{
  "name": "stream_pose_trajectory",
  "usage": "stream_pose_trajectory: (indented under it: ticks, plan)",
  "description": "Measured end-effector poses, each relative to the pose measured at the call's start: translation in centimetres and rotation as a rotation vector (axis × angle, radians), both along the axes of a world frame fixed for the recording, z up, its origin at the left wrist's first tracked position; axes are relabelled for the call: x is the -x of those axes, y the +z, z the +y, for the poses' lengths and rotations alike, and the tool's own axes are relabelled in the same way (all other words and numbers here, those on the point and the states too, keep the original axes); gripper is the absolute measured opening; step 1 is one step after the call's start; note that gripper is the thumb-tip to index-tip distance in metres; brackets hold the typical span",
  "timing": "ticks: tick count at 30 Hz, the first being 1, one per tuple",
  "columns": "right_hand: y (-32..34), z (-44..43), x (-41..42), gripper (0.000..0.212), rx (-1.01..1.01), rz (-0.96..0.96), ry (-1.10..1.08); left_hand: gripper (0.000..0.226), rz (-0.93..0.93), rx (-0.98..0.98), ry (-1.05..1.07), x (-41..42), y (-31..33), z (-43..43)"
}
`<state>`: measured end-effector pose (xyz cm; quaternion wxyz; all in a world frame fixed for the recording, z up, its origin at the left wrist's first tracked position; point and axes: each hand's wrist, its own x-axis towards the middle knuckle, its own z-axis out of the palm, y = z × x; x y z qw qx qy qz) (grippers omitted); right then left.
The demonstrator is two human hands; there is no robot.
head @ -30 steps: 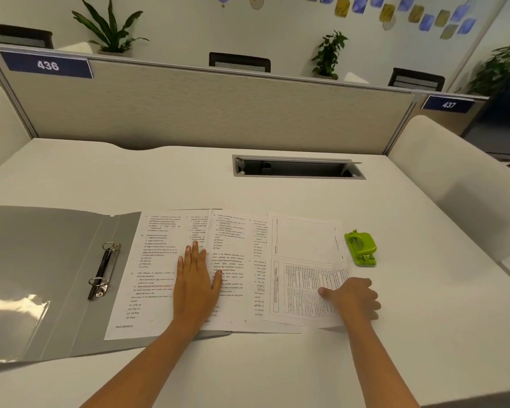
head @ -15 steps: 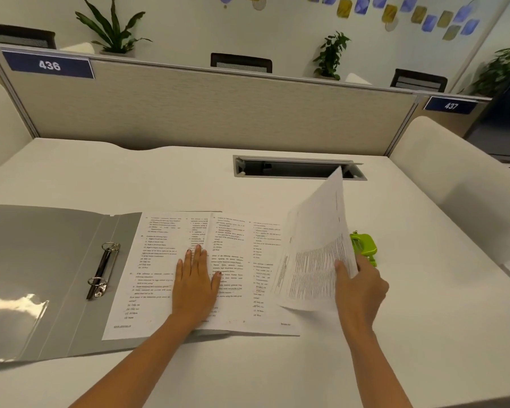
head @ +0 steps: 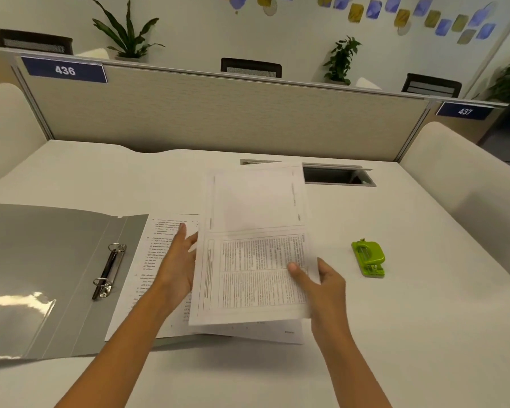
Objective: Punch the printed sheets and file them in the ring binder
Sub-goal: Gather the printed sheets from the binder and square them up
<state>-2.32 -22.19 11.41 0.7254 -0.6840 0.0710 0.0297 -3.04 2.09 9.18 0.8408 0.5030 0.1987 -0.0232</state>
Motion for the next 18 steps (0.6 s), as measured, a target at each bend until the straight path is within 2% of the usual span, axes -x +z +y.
stream_pose_trajectory:
  ticks: [4, 5, 7, 12, 18]
  plan:
    - [-1.8, 1.4, 0.2, 0.025, 0.132, 0.037, 0.042, 0.077, 0.064, -0.292, -0.004, 1.2, -0.9, 1.4]
    - [-2.1, 1.6, 0.2, 0.025, 0.165, 0.04, 0.055, 0.073, 0.057, -0.337, 0.011, 1.4, -1.1, 1.3]
    - [-2.7, 1.9, 0.1, 0.025, 0.248, 0.045, 0.094, 0.06, 0.01, -0.376, 0.056, 1.9, -1.3, 0.9]
    - [-4.0, 1.6, -0.7, 0.03, 0.55, 0.097, 0.207, 0.058, -0.043, -0.445, 0.133, 2.8, -2.2, 1.5]
    - [-5.9, 1.4, -1.1, 0.045, 1.042, 0.151, 0.088, 0.054, -0.008, -0.456, 0.188, 3.8, -2.5, 4.2]
